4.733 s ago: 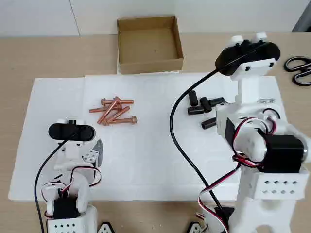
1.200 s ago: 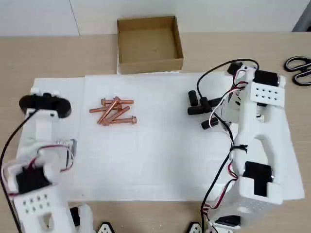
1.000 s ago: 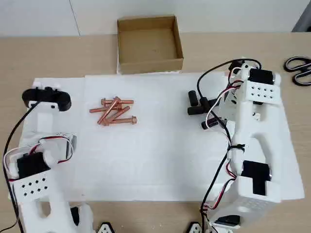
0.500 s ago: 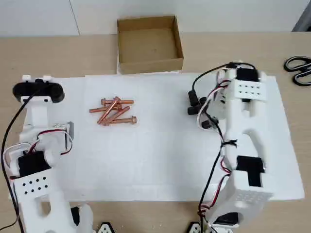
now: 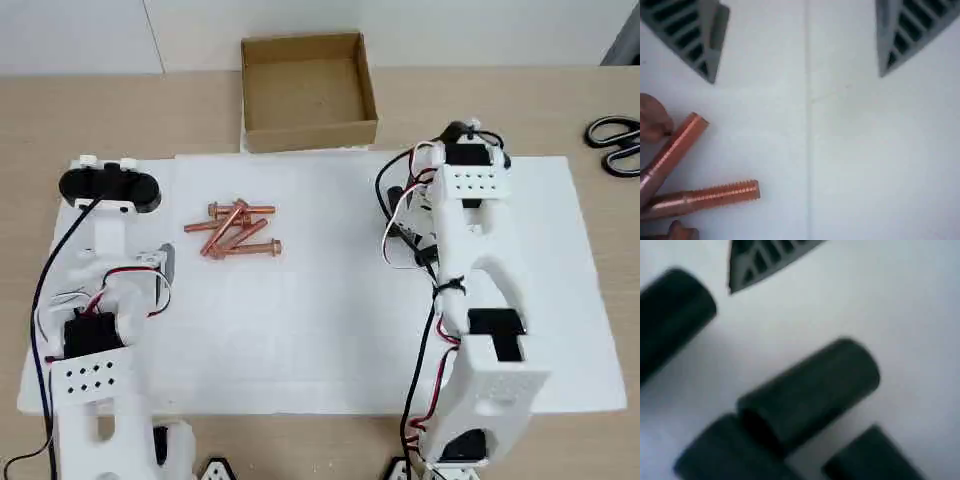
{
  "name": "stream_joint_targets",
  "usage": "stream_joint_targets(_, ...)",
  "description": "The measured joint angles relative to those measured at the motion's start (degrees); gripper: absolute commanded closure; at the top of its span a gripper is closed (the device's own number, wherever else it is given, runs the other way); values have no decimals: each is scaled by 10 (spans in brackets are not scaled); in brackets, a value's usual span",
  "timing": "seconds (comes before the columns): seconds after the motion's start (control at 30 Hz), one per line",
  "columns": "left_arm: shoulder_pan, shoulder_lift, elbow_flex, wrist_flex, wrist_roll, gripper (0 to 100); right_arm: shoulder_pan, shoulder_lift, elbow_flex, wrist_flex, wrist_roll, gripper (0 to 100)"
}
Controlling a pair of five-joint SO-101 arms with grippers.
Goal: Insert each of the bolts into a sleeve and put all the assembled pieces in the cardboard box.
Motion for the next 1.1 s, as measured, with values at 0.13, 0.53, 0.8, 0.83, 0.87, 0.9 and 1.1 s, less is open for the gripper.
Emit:
stream_joint_targets(0.13,0,0,0,-2,0,800,19,32,0,-33,-38,827)
stream_joint_targets(0.53,0,0,0,-2,0,800,44,84,-10,-66,-46,827)
stream_joint_targets(0.8,0,0,0,-2,0,800,44,92,-14,-68,-47,913)
stream_joint_targets(0.83,0,0,0,-2,0,800,45,92,-14,-68,-47,940)
stream_joint_targets(0.87,0,0,0,-2,0,800,48,92,-12,-67,-47,965)
stream_joint_targets(0.9,0,0,0,-2,0,800,49,92,-11,-67,-47,983)
stream_joint_targets(1.1,0,0,0,-2,0,800,51,92,-11,-66,-23,995)
